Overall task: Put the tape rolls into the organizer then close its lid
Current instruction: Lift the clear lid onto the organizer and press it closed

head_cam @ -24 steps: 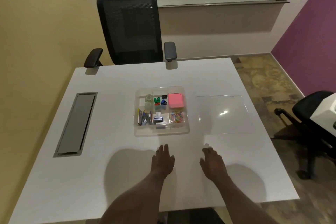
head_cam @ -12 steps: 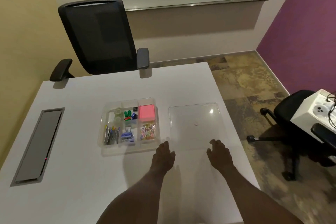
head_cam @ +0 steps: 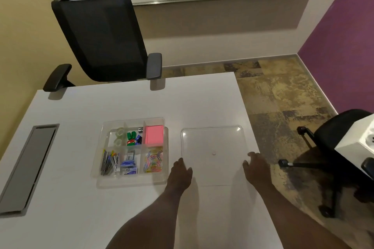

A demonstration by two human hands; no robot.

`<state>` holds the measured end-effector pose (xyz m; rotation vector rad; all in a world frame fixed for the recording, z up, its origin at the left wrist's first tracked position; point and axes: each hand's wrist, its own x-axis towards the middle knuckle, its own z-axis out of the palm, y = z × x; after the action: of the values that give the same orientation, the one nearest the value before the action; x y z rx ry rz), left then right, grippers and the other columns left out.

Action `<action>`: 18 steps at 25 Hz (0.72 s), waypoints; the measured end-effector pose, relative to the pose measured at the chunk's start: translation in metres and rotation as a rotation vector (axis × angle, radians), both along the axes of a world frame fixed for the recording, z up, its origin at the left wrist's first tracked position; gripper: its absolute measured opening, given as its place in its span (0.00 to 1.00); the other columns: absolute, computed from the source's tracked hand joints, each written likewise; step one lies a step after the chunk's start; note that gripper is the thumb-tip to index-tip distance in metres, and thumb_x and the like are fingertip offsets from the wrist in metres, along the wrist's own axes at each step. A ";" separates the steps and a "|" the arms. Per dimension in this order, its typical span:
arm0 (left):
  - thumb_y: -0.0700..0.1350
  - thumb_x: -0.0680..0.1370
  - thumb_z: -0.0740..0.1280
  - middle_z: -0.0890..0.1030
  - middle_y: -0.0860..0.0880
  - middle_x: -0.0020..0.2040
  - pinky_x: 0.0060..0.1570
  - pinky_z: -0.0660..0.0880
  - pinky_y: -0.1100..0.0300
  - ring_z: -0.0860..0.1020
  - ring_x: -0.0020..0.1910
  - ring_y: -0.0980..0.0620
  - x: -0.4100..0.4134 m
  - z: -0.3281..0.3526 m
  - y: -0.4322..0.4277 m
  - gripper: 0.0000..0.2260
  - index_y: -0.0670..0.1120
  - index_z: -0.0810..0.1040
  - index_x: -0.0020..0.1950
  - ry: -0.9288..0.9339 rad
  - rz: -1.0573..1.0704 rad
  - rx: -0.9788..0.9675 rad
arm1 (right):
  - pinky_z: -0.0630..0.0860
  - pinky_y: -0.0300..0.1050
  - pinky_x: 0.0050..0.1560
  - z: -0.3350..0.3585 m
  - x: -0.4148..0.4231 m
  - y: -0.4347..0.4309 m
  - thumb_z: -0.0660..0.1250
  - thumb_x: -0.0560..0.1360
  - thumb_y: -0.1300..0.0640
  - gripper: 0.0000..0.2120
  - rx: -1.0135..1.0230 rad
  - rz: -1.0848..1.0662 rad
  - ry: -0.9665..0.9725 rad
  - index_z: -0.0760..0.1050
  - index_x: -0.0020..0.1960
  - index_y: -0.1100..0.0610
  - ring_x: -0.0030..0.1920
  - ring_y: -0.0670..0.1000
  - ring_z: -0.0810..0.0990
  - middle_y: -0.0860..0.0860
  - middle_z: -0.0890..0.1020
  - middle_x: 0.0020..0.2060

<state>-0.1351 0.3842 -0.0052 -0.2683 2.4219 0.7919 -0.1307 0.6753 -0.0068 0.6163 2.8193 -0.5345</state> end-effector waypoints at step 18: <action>0.44 0.83 0.66 0.77 0.37 0.68 0.69 0.76 0.47 0.78 0.67 0.38 -0.034 -0.015 0.009 0.19 0.39 0.76 0.72 0.064 0.478 0.044 | 0.72 0.53 0.58 -0.018 -0.051 0.000 0.65 0.78 0.58 0.14 -0.307 -0.381 -0.013 0.75 0.61 0.64 0.60 0.65 0.75 0.65 0.76 0.60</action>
<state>-0.1696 0.3936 -0.0205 -0.8363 2.4249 1.0678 -0.1815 0.6751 -0.0247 1.0862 2.5349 -1.0000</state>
